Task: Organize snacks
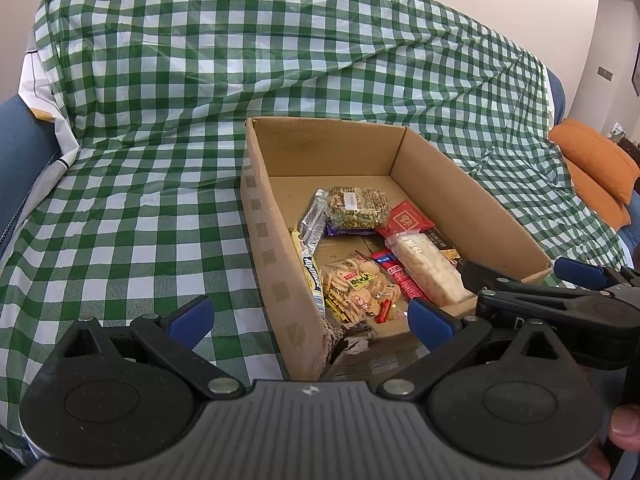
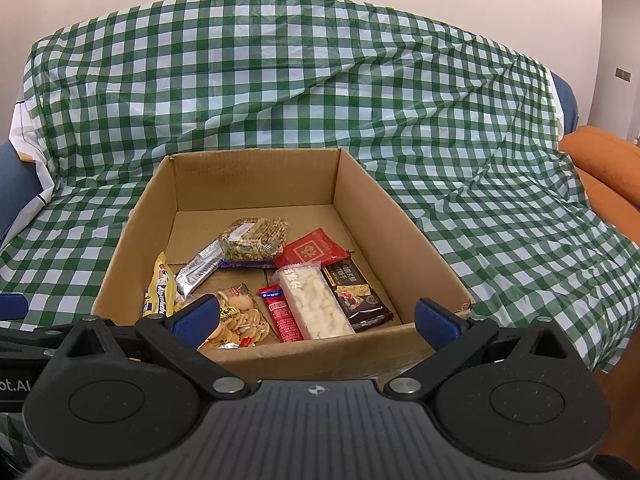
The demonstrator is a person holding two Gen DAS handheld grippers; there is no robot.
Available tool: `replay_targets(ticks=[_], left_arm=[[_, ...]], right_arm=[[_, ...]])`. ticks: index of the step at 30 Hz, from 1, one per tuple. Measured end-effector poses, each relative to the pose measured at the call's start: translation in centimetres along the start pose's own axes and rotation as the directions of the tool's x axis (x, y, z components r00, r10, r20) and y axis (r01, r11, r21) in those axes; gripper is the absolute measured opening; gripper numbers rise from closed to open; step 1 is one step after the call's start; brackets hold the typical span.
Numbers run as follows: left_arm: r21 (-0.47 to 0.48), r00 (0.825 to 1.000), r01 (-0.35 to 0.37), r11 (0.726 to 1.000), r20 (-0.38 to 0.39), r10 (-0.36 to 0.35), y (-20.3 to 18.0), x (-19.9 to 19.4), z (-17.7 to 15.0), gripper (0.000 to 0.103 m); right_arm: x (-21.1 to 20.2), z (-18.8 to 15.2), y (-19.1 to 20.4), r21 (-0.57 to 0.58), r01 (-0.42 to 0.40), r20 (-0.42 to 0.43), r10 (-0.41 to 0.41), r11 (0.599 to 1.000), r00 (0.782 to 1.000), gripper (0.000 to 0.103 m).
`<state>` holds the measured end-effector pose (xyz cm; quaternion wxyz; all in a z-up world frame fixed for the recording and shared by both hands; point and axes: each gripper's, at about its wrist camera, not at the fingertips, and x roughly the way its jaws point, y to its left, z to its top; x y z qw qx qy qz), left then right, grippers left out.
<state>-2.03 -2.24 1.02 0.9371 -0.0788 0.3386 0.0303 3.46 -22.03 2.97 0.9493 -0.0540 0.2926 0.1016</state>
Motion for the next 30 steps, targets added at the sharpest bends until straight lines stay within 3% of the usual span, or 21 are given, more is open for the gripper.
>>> replay_targets(ticks=[30], left_arm=[[-0.006,1.000,0.001,1.000,0.006,-0.001,0.10,0.03,0.22,0.103]], right_arm=[[0.13,-0.05,-0.25,0.003,-0.002,-0.002,0.002,1.000,1.000,0.102]])
